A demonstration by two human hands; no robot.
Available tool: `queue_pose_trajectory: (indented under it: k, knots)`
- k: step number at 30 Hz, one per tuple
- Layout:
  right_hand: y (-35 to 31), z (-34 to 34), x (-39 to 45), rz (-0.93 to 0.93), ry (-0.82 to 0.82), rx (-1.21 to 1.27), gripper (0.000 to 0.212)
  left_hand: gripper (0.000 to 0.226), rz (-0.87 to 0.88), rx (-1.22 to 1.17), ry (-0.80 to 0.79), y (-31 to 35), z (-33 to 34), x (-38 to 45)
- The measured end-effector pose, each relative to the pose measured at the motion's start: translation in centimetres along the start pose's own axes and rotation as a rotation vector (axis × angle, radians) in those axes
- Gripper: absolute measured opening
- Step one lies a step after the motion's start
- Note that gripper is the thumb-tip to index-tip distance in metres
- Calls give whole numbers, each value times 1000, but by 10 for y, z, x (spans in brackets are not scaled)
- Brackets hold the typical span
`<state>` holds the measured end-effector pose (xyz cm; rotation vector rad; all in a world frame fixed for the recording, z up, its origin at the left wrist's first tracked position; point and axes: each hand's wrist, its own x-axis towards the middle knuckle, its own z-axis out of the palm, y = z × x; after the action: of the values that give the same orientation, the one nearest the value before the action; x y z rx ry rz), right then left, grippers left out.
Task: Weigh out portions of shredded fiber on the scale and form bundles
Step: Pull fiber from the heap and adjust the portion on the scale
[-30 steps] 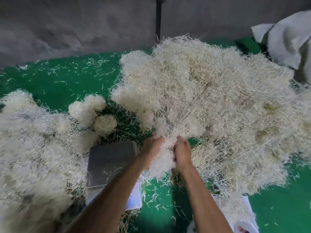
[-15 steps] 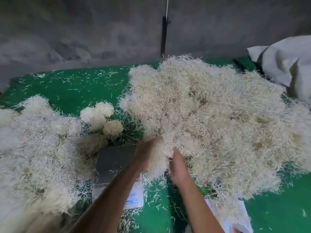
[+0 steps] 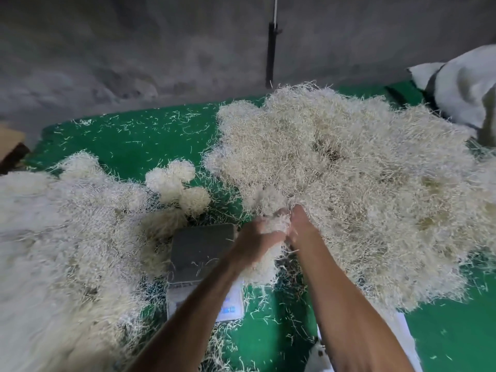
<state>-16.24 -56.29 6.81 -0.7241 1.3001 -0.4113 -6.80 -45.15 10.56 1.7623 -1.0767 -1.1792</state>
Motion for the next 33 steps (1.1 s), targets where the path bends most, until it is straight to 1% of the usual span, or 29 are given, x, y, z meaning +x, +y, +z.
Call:
queue_pose_trajectory:
  k: [1,2,4,5,6,7,8,9,11,12,13,14,15,17,18,19,20,21,22,23,24,26,27,28,29,30,31,32,33]
  knots:
    - [0,-1,1,-81,30,-145,22,33,47,52,16,-2,2,1]
    - [0,-3,1,-151,41,-274,17,46,67,104,39,-2,3,1]
    - [0,-2,7,-218,65,-438,16,53,100,165,105,-5,5,1]
    - [-2,0,12,-196,73,-409,16,52,118,155,120,-6,4,2]
    - [-8,4,14,-147,78,-324,20,42,125,114,127,-7,3,0]
    - [-12,4,18,-85,87,-208,30,24,124,48,123,-8,2,0]
    - [-17,5,25,-35,107,-125,38,14,106,-24,131,-5,0,-3]
    - [-19,3,33,-25,144,-89,39,17,79,-70,169,-9,-3,-3]
    - [-24,0,38,-70,167,-60,32,30,35,-114,248,-8,-9,-5]
    - [-25,0,42,-120,165,-135,27,34,37,-135,271,-8,-11,-6]
    - [-27,2,44,-156,170,-264,22,34,36,-150,280,-9,-11,-4]
    - [-26,4,44,-171,177,-383,16,33,28,-179,299,-8,-12,-4]
    - [-27,6,44,-154,209,-462,15,29,8,-158,317,-6,-17,-7]
    - [-27,-3,50,-156,255,-637,23,19,25,-207,366,-11,-33,-11]
    - [-25,-14,51,-167,295,-722,27,26,39,-211,380,-15,-45,-15]
    - [-24,-27,52,-172,324,-756,28,23,22,-142,384,-15,-60,-19]
    - [-24,-39,49,-181,335,-832,28,19,19,-148,408,-16,-75,-21]
    - [-23,-51,49,-203,361,-896,29,21,-17,-145,492,-21,-92,-17]
    - [-21,-61,48,-177,378,-1003,25,24,-54,-150,596,-26,-108,-11]
    - [-18,-63,47,-151,350,-937,19,20,-101,-255,686,-30,-120,-8]
    - [-17,-61,46,-161,273,-835,18,14,-145,-303,726,-30,-129,-5]
    - [-14,-52,40,-164,119,-872,30,21,-158,-337,654,-34,-132,0]
    - [-16,-45,37,-167,82,-955,32,18,-136,-235,600,-35,-130,1]
    - [-20,-37,29,-184,62,-1079,32,14,-36,-79,579,-32,-127,-2]
    - [-25,-28,20,-215,76,-1181,31,16,60,13,570,-29,-127,-3]
    - [-31,-20,10,-249,128,-1289,30,14,103,133,598,-27,-128,0]
    - [-35,-12,-3,-305,202,-1350,29,13,116,26,593,-21,-128,-2]
    - [-38,-4,-19,-382,276,-1385,28,19,128,-48,623,-18,-127,-3]
    - [-39,6,-36,-458,323,-1372,26,23,117,-103,608,-14,-124,-8]
